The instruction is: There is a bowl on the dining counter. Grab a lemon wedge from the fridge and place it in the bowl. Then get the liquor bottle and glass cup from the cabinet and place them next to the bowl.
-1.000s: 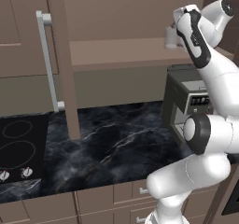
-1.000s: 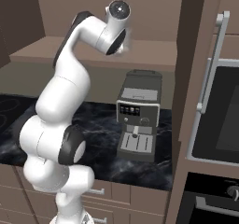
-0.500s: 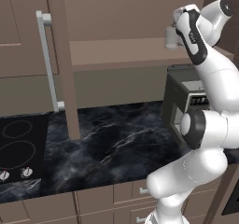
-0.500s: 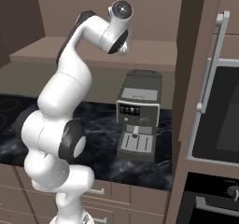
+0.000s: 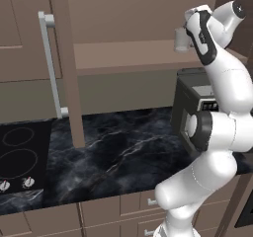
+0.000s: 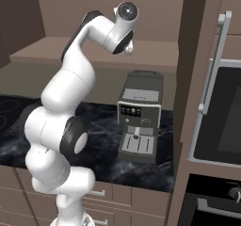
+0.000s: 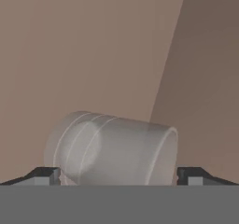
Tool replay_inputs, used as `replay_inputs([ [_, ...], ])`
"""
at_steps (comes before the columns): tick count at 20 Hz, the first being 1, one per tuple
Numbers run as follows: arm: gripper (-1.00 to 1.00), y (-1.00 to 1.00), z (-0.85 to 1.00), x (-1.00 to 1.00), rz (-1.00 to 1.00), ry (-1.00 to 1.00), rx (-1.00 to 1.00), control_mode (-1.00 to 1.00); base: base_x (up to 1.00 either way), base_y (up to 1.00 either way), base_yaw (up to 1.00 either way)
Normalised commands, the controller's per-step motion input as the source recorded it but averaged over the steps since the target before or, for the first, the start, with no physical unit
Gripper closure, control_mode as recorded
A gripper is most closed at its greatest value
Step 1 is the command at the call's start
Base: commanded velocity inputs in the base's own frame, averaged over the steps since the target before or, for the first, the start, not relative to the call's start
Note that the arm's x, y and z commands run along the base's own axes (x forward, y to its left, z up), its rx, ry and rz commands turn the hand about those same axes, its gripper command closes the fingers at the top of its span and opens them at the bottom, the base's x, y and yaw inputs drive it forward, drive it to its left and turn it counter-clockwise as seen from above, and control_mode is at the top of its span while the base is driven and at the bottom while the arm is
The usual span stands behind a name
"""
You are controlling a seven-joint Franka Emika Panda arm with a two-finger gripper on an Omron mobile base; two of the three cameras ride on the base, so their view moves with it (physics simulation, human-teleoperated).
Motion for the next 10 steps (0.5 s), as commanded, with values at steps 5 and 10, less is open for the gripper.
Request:
replay_inputs([
  [5,-1.00,-0.05,-0.02,0.12,0.00,-0.01,-0.02,-1.00,0.00,0.00,0.00],
  [10,-1.00,-0.01,-0.06,0.05,0.00,0.00,-0.02,-1.00,0.00,0.00,0.00],
])
